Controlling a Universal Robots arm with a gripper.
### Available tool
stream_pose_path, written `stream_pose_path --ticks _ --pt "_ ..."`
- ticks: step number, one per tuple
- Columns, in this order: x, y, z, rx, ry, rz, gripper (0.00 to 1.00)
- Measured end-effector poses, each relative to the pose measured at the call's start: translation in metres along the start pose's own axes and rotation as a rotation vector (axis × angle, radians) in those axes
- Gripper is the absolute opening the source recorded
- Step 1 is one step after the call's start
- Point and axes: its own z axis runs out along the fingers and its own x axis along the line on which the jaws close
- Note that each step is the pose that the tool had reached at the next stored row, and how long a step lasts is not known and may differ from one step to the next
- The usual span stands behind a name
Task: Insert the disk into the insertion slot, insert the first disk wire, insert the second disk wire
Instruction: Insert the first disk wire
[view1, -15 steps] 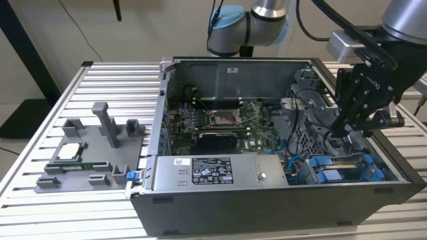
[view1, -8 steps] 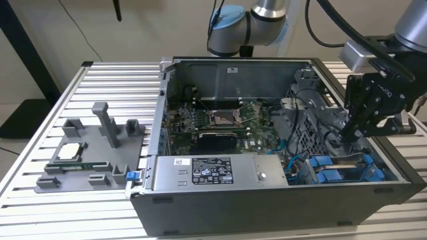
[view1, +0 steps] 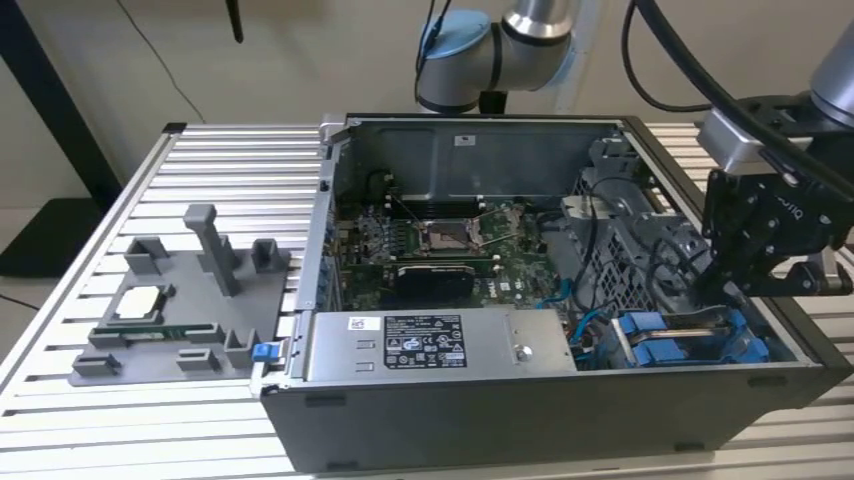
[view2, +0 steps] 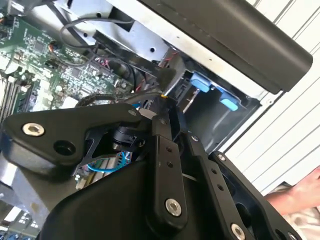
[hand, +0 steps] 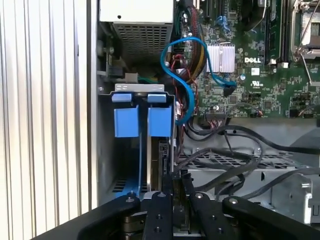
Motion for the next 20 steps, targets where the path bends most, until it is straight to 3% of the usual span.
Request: stream_pose_path --ticks 5,16,20 --pt "0.0054 -0.0007 0.0015 0.0 0.0001 0.0 0.0" --pt "0.0061 -0.0007 0.0084 0.0006 0.0002 -0.002 0.0" --pt "0.0058 -0.0007 0.0106 0.0065 0.0002 -0.005 0.0"
